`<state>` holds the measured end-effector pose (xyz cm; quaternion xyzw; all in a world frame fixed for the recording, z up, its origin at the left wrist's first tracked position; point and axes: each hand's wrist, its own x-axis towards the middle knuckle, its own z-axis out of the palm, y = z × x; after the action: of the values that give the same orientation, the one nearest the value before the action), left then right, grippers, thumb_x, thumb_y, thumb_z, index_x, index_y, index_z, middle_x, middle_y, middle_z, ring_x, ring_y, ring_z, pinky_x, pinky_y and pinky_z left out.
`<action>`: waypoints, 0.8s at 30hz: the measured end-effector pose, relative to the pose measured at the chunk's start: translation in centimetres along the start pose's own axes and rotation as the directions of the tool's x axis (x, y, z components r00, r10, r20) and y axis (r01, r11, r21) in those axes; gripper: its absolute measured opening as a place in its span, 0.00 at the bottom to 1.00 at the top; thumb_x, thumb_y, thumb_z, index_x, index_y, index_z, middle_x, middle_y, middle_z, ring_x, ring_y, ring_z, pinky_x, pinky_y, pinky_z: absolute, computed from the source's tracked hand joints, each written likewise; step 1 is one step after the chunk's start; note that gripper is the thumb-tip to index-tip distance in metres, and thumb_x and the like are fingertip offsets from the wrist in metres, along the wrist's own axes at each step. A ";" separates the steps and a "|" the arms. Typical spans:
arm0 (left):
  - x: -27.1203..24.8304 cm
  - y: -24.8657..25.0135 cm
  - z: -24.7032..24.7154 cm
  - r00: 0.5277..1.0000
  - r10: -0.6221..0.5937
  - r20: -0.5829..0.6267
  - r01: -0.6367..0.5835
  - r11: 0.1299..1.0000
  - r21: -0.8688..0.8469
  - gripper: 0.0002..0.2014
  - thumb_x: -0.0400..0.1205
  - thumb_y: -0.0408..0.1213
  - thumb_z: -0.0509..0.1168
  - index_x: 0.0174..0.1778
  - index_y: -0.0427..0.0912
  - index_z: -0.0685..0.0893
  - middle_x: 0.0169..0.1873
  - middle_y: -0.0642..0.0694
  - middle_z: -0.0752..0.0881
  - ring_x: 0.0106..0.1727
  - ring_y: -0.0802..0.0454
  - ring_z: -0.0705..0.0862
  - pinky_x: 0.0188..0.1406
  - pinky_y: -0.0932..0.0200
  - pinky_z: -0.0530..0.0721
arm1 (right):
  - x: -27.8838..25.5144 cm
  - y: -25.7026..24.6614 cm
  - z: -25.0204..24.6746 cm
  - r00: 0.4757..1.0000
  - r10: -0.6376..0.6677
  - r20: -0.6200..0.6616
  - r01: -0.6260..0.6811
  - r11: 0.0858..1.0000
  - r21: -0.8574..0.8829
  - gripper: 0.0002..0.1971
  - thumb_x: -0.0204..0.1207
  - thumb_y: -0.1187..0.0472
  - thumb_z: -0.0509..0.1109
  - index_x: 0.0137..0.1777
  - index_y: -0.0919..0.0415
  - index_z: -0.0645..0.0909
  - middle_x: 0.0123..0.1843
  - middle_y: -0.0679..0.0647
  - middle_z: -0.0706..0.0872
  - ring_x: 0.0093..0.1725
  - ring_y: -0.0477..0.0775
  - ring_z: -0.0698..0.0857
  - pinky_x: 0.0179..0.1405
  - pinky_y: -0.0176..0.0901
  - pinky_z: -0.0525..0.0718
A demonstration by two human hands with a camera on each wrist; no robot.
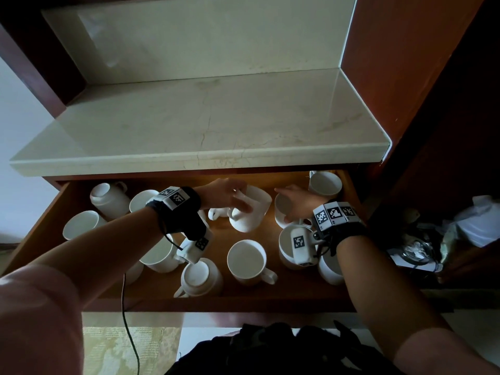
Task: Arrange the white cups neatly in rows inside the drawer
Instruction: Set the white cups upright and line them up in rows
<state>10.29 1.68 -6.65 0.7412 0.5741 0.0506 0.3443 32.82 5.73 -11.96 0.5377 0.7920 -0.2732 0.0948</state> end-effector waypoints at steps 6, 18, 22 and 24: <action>1.1 0.2 1.0 0.995 0.069 0.076 -0.093 0.913 0.396 0.16 0.69 0.55 0.76 0.42 0.50 0.81 0.44 0.57 0.79 0.48 0.56 0.78 0.39 0.69 0.72 | 0.2 0.2 0.2 1.000 0.011 -0.024 -0.012 0.999 -0.033 0.50 0.68 0.56 0.79 0.84 0.48 0.51 0.83 0.54 0.54 0.80 0.59 0.61 0.73 0.51 0.70; 3.0 -0.6 3.0 0.988 0.071 0.139 -0.123 0.904 0.409 0.19 0.73 0.48 0.75 0.53 0.38 0.84 0.51 0.50 0.75 0.51 0.50 0.78 0.47 0.63 0.76 | -0.1 0.2 0.2 1.000 -0.008 -0.021 0.008 1.000 -0.001 0.50 0.68 0.58 0.80 0.84 0.50 0.51 0.82 0.54 0.55 0.77 0.60 0.66 0.66 0.47 0.75; 3.0 -0.9 3.0 0.987 0.063 0.149 -0.118 0.912 0.394 0.20 0.74 0.48 0.75 0.55 0.38 0.83 0.55 0.48 0.74 0.52 0.49 0.78 0.49 0.60 0.77 | -0.2 0.2 0.1 1.000 -0.013 -0.015 0.013 1.000 0.007 0.50 0.69 0.59 0.79 0.84 0.51 0.51 0.82 0.54 0.55 0.77 0.60 0.67 0.64 0.46 0.76; 3.0 -1.0 3.0 0.986 0.061 0.156 -0.120 0.909 0.400 0.21 0.74 0.48 0.74 0.56 0.38 0.82 0.61 0.45 0.72 0.53 0.51 0.76 0.50 0.62 0.76 | -0.3 0.2 0.0 1.000 -0.011 -0.012 0.011 1.000 0.011 0.49 0.69 0.60 0.78 0.84 0.51 0.50 0.82 0.54 0.54 0.77 0.60 0.67 0.64 0.46 0.76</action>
<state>11.89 3.10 -10.49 0.8243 0.5113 -0.1065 0.2187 33.09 5.54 -11.87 0.5354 0.7940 -0.2749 0.0854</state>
